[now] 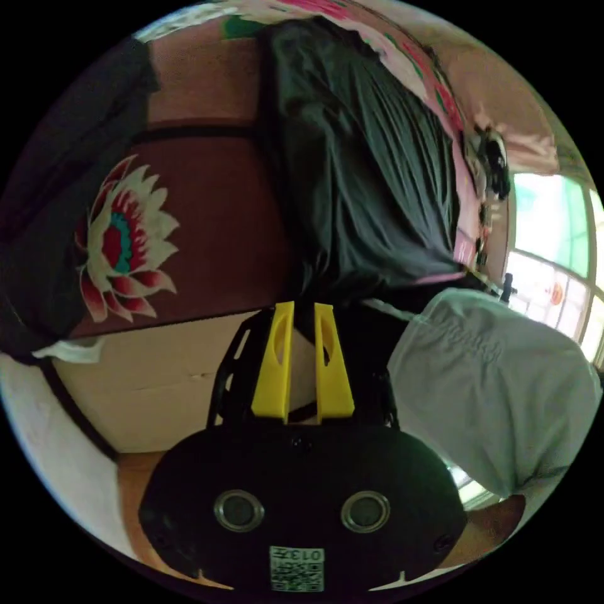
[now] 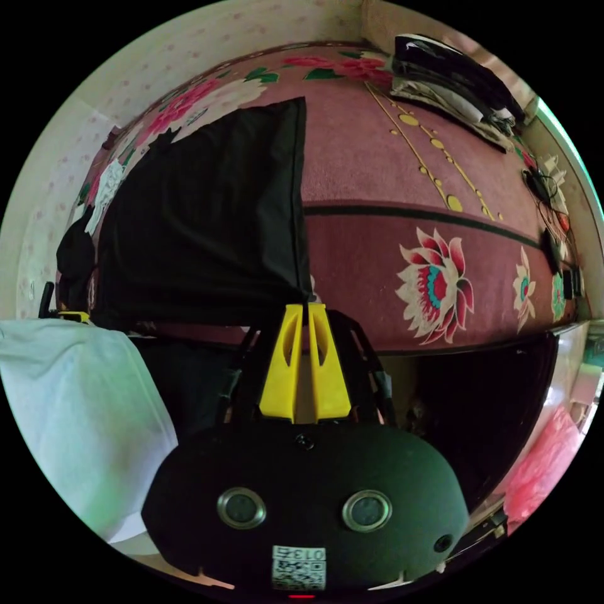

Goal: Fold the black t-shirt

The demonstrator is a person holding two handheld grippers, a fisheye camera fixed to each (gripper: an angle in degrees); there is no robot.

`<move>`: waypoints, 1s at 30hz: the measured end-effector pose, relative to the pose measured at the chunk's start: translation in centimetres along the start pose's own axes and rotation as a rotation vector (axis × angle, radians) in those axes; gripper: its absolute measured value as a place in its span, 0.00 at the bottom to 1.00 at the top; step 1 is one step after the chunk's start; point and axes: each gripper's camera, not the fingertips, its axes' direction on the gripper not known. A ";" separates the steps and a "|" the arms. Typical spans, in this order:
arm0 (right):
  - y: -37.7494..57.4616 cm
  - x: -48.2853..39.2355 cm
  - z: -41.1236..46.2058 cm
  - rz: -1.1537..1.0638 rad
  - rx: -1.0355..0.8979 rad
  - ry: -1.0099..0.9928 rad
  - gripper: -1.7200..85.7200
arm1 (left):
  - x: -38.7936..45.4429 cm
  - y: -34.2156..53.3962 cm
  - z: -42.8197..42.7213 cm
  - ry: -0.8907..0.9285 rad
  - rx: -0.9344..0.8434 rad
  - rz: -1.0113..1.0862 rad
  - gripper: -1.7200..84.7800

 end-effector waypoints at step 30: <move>-12.0 -12.4 -3.4 -0.070 0.084 0.120 0.02 | -1.9 -9.2 -5.7 -0.237 0.278 -0.274 0.05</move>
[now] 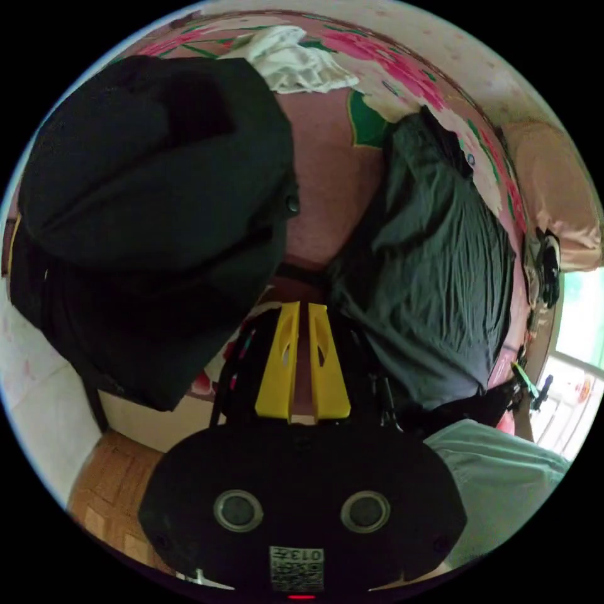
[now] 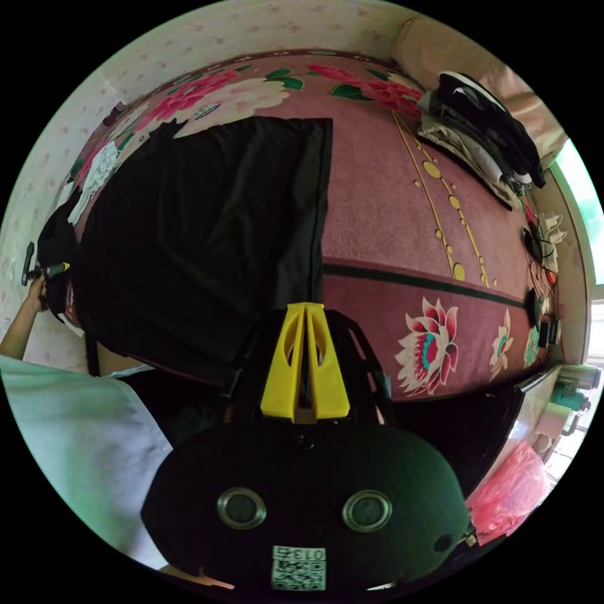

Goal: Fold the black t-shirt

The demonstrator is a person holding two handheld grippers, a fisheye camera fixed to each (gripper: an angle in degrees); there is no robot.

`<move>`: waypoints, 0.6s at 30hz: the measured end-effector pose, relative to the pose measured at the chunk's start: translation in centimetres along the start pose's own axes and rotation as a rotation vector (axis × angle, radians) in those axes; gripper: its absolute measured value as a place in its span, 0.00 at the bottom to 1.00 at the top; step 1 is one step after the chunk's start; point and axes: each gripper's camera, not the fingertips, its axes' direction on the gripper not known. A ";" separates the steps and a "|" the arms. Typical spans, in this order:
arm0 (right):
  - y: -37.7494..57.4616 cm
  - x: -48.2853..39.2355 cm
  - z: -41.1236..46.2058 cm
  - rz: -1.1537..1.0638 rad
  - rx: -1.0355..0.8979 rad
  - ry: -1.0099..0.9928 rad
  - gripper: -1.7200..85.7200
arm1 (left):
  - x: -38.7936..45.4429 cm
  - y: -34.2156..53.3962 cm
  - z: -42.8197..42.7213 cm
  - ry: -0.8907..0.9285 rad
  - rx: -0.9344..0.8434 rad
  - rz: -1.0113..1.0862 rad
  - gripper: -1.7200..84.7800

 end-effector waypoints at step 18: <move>-21.9 -10.3 6.4 -0.266 0.031 0.060 0.02 | 17.3 -9.1 3.4 -0.042 0.105 0.422 0.02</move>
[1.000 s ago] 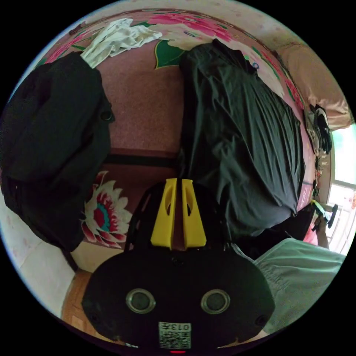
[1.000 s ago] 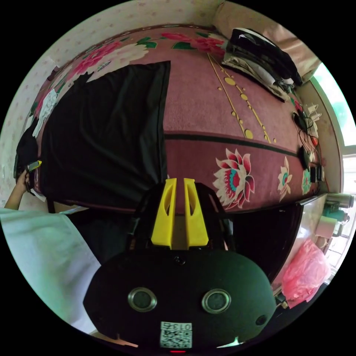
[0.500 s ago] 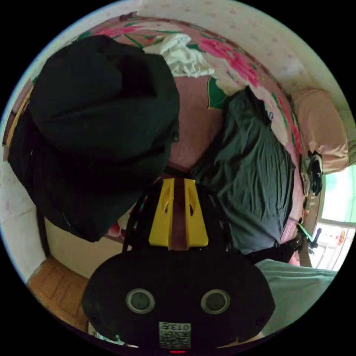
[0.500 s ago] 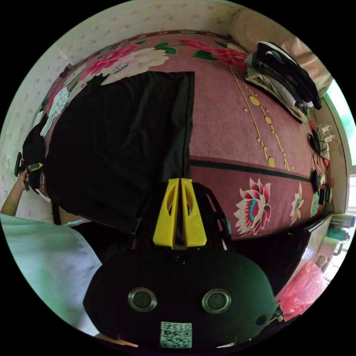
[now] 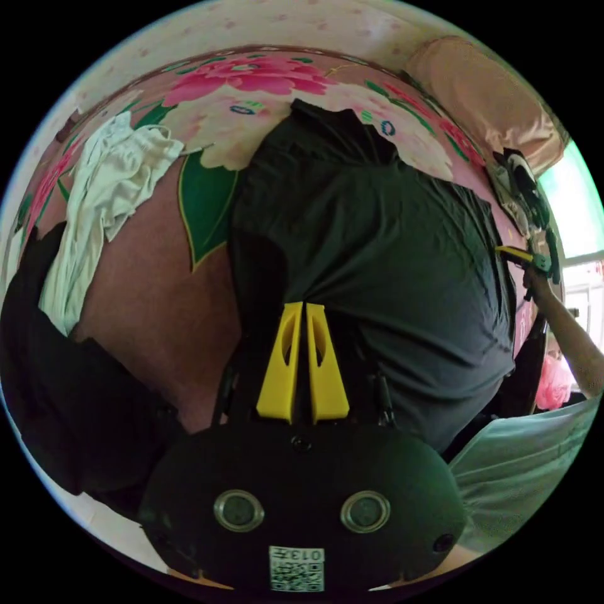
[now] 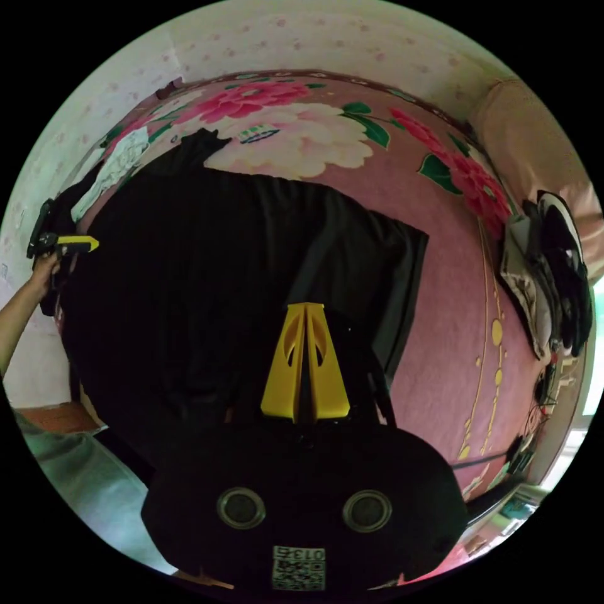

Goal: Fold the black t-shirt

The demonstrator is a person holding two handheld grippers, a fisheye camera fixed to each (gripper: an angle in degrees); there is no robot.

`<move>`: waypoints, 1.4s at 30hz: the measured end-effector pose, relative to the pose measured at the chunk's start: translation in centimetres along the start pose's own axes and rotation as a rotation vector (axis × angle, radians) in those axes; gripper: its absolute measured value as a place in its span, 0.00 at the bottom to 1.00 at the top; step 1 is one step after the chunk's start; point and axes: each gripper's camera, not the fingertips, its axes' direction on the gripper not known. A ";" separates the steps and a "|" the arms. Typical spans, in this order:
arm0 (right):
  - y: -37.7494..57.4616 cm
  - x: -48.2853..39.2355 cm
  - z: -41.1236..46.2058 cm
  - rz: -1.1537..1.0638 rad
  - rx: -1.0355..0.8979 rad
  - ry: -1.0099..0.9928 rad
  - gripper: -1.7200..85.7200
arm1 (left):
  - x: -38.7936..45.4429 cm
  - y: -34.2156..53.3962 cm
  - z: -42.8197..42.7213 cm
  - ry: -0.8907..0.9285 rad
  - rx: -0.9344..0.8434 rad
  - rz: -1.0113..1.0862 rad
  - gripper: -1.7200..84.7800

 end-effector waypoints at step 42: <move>27.0 -7.2 0.1 0.253 -0.058 -0.015 0.02 | 16.3 19.2 1.0 -0.164 -0.059 0.168 0.02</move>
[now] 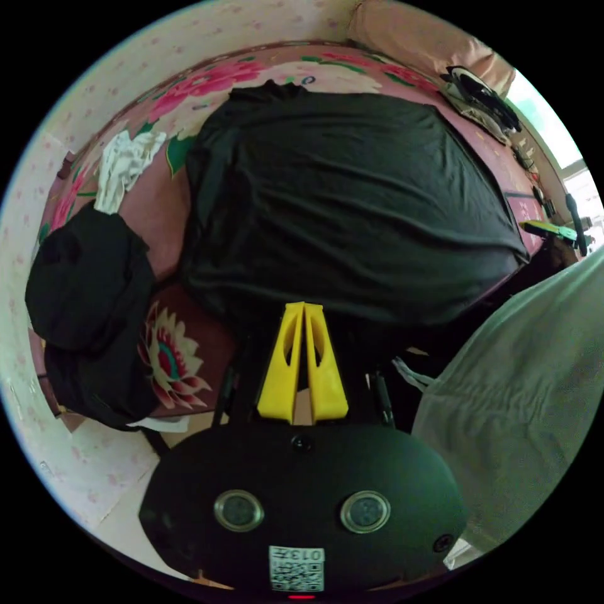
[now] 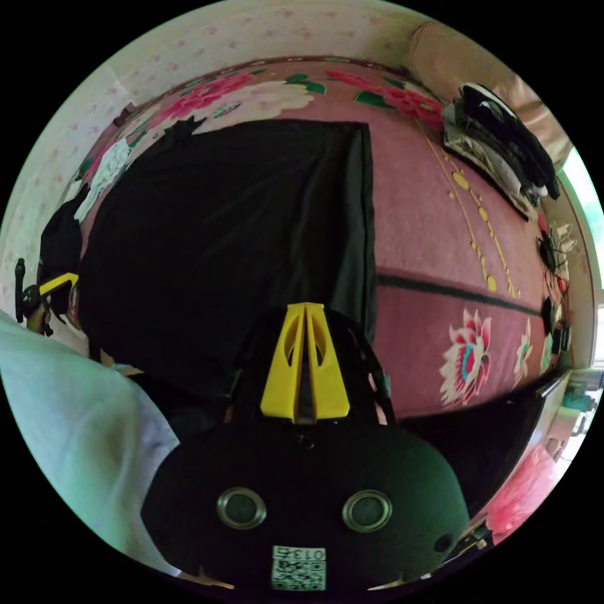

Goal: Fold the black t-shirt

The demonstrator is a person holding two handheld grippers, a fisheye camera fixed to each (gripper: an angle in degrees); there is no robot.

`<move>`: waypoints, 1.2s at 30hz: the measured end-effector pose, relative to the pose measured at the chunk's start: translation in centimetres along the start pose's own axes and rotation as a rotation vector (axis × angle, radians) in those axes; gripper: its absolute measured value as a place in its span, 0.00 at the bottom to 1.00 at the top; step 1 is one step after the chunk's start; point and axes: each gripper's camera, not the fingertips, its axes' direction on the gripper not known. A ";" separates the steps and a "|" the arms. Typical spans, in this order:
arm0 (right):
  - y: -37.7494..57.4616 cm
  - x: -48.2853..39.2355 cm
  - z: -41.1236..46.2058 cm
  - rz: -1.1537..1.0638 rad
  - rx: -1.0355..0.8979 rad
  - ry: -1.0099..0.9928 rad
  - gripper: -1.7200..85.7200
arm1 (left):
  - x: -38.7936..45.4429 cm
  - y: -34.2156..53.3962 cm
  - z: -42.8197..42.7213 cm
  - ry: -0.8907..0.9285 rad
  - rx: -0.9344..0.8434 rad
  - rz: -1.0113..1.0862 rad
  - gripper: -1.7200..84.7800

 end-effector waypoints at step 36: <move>13.3 9.2 6.1 -0.020 -0.021 -0.173 0.14 | -14.2 12.7 14.2 0.490 -0.130 -0.307 0.05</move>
